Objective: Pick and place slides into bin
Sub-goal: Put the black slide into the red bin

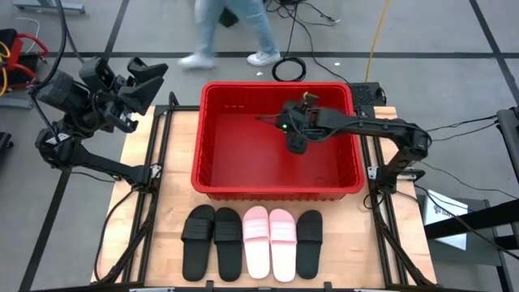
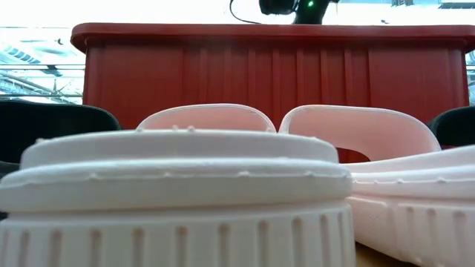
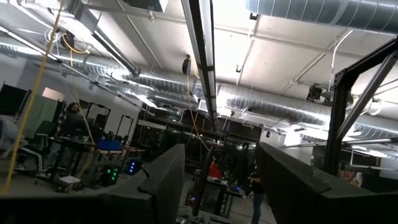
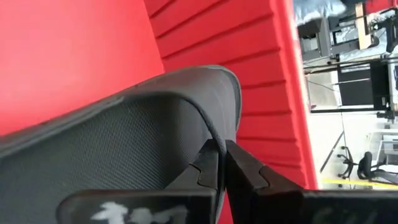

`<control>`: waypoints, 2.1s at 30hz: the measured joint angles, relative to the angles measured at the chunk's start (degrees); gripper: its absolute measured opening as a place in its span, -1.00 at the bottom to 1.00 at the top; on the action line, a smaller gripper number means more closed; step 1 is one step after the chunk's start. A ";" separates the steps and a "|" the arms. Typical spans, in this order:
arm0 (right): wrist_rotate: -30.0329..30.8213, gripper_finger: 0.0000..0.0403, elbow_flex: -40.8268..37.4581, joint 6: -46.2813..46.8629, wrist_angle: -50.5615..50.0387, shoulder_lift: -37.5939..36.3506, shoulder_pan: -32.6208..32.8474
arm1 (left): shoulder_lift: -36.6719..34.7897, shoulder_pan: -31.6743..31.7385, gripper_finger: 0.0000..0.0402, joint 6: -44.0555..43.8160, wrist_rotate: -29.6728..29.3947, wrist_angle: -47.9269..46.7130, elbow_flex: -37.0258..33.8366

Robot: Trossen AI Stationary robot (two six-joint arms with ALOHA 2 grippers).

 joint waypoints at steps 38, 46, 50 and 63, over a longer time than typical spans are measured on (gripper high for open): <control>-6.07 -0.99 -12.74 -14.40 12.22 5.66 -6.60 | -0.57 0.00 0.01 2.69 0.15 2.35 0.00; -6.83 -0.99 -12.72 -15.25 13.79 5.40 -10.03 | -0.48 0.00 0.01 1.42 0.26 2.40 0.00; -9.36 -0.99 -12.72 -15.25 14.47 5.43 -11.33 | -0.48 -0.02 0.01 1.38 0.28 2.42 0.00; -12.99 -0.93 -18.75 -14.74 18.40 5.43 -12.14 | -0.46 0.00 0.01 1.26 0.28 2.44 0.00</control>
